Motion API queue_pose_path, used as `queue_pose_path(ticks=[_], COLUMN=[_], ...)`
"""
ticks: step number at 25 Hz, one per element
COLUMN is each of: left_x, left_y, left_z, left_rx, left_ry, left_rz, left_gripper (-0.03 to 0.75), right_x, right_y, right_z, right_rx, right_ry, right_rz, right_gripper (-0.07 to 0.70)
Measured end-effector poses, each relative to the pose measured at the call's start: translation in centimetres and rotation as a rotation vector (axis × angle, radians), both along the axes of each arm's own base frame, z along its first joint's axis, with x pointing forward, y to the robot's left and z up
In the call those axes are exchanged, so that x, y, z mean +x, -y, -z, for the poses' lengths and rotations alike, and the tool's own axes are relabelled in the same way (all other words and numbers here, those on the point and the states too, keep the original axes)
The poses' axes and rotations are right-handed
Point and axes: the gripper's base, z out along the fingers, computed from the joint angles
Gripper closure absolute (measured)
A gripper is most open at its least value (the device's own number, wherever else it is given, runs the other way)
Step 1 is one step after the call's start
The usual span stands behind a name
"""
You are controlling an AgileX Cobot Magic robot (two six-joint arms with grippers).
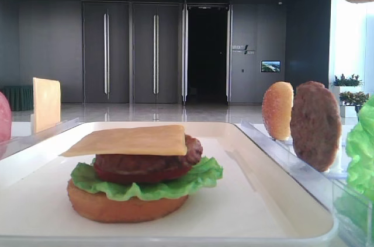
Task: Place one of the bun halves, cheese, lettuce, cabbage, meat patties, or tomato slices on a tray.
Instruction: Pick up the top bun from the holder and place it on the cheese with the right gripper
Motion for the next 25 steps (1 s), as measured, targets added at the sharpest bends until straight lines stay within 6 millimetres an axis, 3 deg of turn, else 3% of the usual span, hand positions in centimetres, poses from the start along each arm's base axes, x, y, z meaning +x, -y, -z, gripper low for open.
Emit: queue_pose_path(ticks=[10,18,25], left_x=[0.0,0.0,0.0], left_y=[0.0,0.0,0.0], left_z=[0.0,0.0,0.0], left_rx=[0.0,0.0,0.0], left_ry=[0.0,0.0,0.0], left_rz=[0.0,0.0,0.0], left_gripper=[0.722,0.722,0.722], right_x=[0.8,2.4,4.8], right_y=[-2.3,-5.6,-3.9], right_z=[-0.5,2.6,4.3], right_rx=[0.239,0.456,0.696], right_ry=[0.082,-0.041,-0.038], right_rz=[-0.066,-0.159,-0.132], right_gripper=[0.486,0.486,0.487])
